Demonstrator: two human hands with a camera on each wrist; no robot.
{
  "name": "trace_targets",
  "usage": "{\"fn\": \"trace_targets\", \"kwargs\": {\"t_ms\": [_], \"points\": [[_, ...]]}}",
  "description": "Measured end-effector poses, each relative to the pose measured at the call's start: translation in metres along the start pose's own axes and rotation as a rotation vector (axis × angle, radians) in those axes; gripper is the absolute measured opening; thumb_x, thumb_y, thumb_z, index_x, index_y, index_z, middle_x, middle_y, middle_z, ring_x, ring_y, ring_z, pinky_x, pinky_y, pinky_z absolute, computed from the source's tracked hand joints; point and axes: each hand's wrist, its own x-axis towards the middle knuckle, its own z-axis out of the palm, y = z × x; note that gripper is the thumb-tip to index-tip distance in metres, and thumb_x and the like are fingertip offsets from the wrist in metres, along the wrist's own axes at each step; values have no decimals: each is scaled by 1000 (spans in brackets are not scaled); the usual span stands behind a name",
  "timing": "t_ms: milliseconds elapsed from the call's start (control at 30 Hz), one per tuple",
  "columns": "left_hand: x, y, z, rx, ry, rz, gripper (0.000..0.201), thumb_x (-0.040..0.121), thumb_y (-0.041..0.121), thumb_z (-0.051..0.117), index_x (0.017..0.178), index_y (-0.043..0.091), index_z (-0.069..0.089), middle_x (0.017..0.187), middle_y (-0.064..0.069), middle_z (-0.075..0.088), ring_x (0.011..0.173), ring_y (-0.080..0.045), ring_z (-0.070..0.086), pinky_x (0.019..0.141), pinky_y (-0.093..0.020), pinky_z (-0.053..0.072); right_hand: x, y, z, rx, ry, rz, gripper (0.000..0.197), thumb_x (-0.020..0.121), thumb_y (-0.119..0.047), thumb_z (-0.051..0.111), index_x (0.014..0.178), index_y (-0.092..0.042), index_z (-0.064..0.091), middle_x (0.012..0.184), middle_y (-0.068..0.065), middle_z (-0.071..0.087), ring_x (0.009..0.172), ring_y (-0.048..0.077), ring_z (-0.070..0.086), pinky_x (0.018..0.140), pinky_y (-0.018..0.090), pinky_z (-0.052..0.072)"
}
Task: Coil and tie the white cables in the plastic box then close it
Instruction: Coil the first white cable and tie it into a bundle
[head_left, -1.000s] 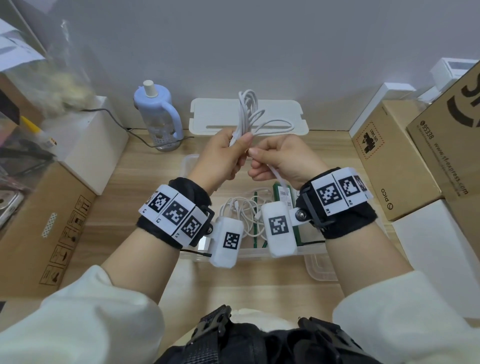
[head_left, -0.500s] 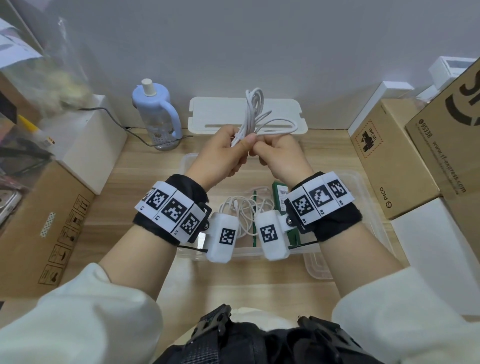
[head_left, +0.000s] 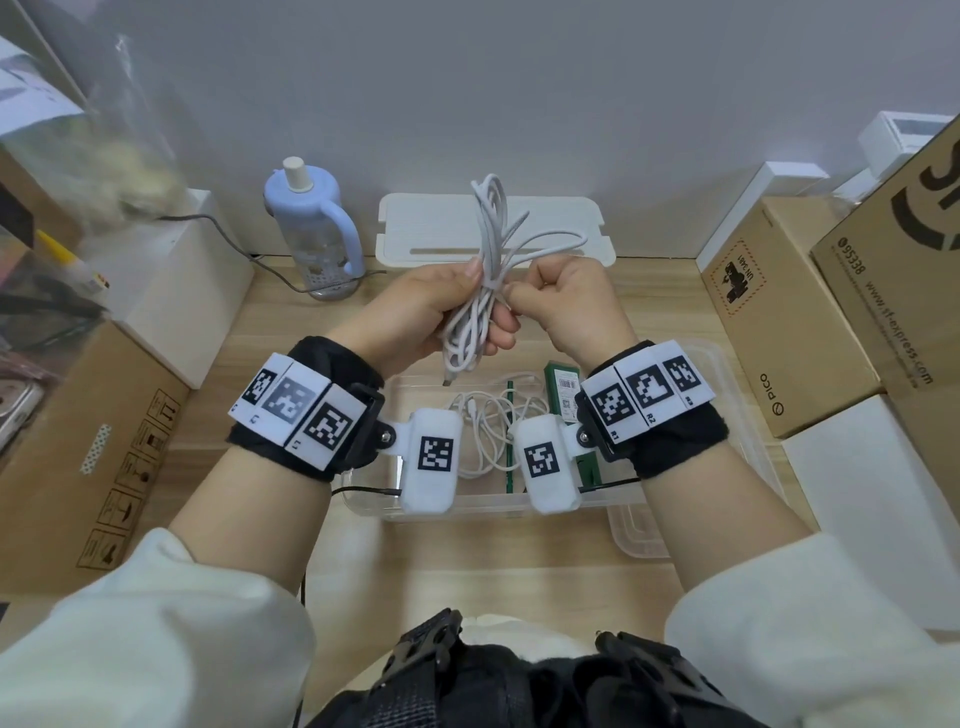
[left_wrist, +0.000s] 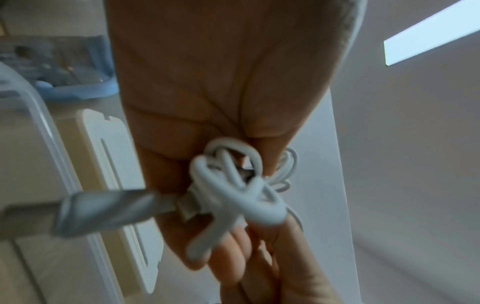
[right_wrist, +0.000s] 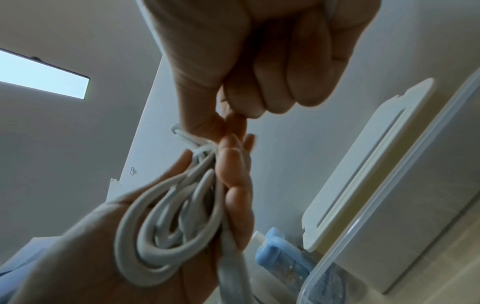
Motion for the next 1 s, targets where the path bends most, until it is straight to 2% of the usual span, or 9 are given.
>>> {"fn": "trace_targets", "kwargs": {"t_ms": [133, 267, 367, 433, 533, 667, 767, 900, 1000], "points": [[-2, 1, -6, 26, -24, -37, 28, 95, 24, 43, 92, 2, 60, 74, -1, 71, 71, -12, 68, 72, -25, 55, -1, 4, 2, 18, -20, 37, 21, 84, -4, 57, 64, -9, 56, 35, -11, 43, 31, 1, 35, 35, 8, 26], [0, 3, -8, 25, 131, 8, 11, 90, 15, 52, 86, 9, 60, 73, -1, 68, 66, -12, 66, 59, -21, 53, -3, 5, -1, 90, -90, 70, 10, 87, -7, 55, 81, -14, 54, 44, -2, 51, 30, 7, 36, 33, 17, 30], [0, 5, -5, -45, 160, 46, 13, 85, 18, 58, 76, 9, 56, 67, -3, 69, 56, -12, 64, 51, -19, 50, -5, -1, -8, 188, -227, 24, 29, 89, -33, 51, 69, -12, 57, 53, -1, 62, 46, 12, 52, 50, 22, 48], [1, 4, -3, -119, 207, 79, 12, 89, 10, 54, 79, 9, 49, 59, -3, 68, 48, -10, 62, 47, -19, 49, -6, -4, -11, 223, -335, -31, 43, 78, -51, 41, 71, -13, 59, 61, -1, 66, 62, 16, 58, 63, 25, 51], [2, 4, -1, -131, 240, 122, 20, 87, -1, 55, 87, 14, 41, 53, -2, 64, 45, -10, 58, 45, -18, 47, -6, -6, -10, 241, -395, -156, 29, 79, -38, 43, 78, -12, 56, 63, -3, 63, 62, 11, 58, 63, 24, 48], [5, 3, 4, -31, 242, 144, 27, 85, -1, 58, 90, 17, 38, 56, 0, 57, 47, -12, 51, 46, -21, 44, -6, -7, -8, 224, -250, -250, 20, 87, -27, 48, 76, -14, 59, 54, -8, 53, 47, 6, 45, 49, 18, 41], [3, 3, 6, -201, 171, 86, 11, 94, 13, 48, 100, 15, 39, 62, -2, 52, 52, -14, 53, 60, -34, 54, -7, -11, -7, 134, -137, -319, 17, 80, -33, 53, 71, -25, 64, 74, -6, 58, 48, 0, 48, 47, 16, 39], [0, 3, 2, -447, 42, 21, 37, 99, 36, 25, 119, 9, 39, 73, -5, 53, 68, -19, 63, 71, -45, 57, -9, -17, -7, 178, -137, -348, 19, 78, -29, 53, 81, -16, 67, 86, 1, 57, 55, 1, 54, 52, 18, 44], [-3, 4, 1, -406, 15, 60, 30, 97, 23, 34, 126, 15, 35, 84, -9, 55, 82, -25, 61, 72, -50, 57, -10, -20, -7, 280, -172, -347, 22, 78, -27, 53, 85, -12, 67, 64, -5, 63, 54, 8, 56, 53, 18, 44]]}}
